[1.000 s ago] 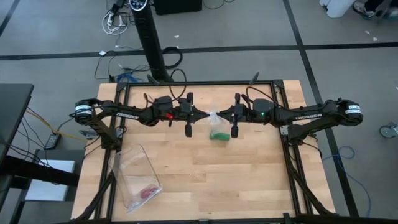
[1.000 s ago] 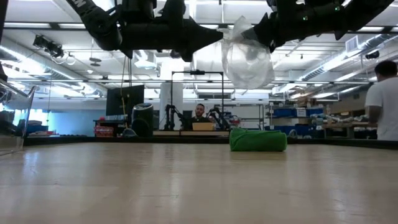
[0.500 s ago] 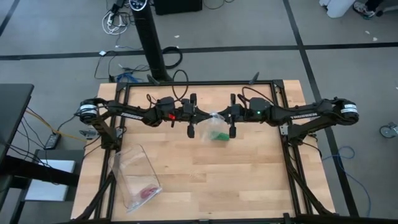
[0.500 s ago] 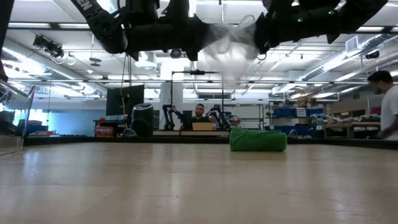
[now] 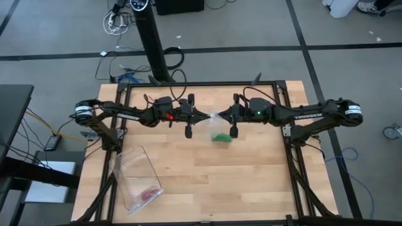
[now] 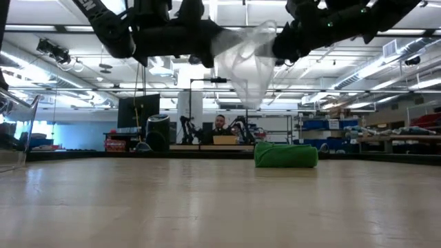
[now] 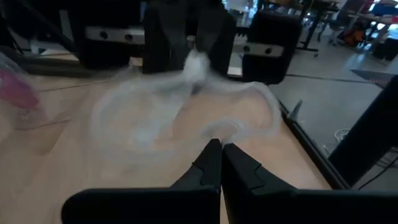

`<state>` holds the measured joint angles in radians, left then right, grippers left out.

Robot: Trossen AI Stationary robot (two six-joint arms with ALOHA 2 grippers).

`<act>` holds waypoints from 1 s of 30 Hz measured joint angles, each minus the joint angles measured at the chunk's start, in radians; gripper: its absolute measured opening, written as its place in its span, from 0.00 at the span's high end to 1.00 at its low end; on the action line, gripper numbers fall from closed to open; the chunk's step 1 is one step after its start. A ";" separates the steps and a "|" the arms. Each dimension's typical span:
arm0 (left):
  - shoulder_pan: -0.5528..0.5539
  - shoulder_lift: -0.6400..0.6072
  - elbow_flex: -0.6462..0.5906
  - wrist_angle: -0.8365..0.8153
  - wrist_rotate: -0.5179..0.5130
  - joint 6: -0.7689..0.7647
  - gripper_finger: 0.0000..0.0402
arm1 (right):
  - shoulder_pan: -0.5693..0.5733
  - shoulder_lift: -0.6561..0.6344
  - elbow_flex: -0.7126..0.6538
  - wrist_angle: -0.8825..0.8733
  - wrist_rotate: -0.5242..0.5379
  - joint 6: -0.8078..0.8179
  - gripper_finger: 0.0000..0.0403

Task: Roll bandage
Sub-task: Put the green bandage into the transparent zip bag

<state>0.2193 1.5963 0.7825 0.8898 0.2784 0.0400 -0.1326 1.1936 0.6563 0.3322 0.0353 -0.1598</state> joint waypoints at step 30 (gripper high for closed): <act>0.001 -0.150 -0.105 -0.264 -0.427 0.222 1.00 | 0.001 -0.098 -0.001 -0.228 0.186 0.027 0.76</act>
<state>0.2207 1.4464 0.6779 0.6261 -0.1481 0.2622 -0.1314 1.0951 0.6552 0.1041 0.2212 -0.1326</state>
